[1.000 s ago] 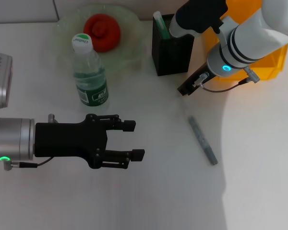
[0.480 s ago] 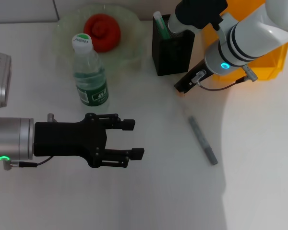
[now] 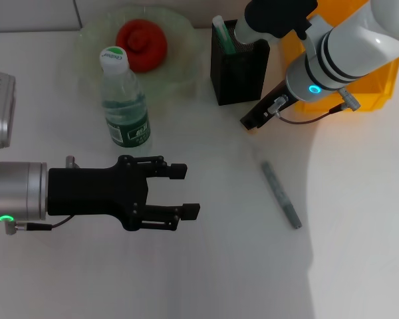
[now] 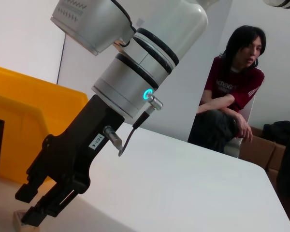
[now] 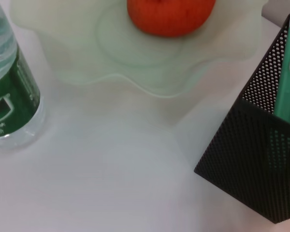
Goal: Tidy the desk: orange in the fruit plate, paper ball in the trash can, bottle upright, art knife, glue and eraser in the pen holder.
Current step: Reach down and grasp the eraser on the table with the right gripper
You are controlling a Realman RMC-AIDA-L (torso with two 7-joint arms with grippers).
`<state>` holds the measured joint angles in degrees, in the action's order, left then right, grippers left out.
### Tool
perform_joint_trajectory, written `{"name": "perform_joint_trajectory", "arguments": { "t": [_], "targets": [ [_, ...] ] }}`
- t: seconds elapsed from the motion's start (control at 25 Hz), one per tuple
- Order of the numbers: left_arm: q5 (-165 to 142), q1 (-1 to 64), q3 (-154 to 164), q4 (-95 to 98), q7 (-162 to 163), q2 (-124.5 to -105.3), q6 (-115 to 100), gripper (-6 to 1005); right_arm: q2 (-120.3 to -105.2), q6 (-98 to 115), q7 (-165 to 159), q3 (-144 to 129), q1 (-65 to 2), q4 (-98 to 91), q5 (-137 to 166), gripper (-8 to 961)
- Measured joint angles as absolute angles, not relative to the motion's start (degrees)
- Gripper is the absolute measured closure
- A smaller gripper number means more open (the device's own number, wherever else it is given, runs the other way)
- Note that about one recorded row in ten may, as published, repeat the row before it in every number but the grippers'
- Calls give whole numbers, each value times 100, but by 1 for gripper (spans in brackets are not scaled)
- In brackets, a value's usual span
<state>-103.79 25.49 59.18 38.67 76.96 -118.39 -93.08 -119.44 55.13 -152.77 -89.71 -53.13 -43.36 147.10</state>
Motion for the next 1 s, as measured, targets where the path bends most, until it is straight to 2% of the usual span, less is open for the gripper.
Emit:
{"name": "perform_joint_trajectory", "arguments": {
  "t": [0.2, 0.4, 1.0],
  "targets": [
    [-10373, 2576, 5916, 3867, 7698, -11839, -9307, 216, -11944, 5450, -15203, -8984, -5322, -4251, 14714, 527],
    [-10370, 2594, 5914, 3867, 7714, -11839, -9307, 216, -11945, 5362, -15153, -8987, -5339, -4135, 14716, 491],
    [-10370, 2634, 5915, 3858, 7725, -11848, -9290, 216, -11964, 5219, -15043, -9000, -5343, -3990, 14677, 497]
  ]
}}
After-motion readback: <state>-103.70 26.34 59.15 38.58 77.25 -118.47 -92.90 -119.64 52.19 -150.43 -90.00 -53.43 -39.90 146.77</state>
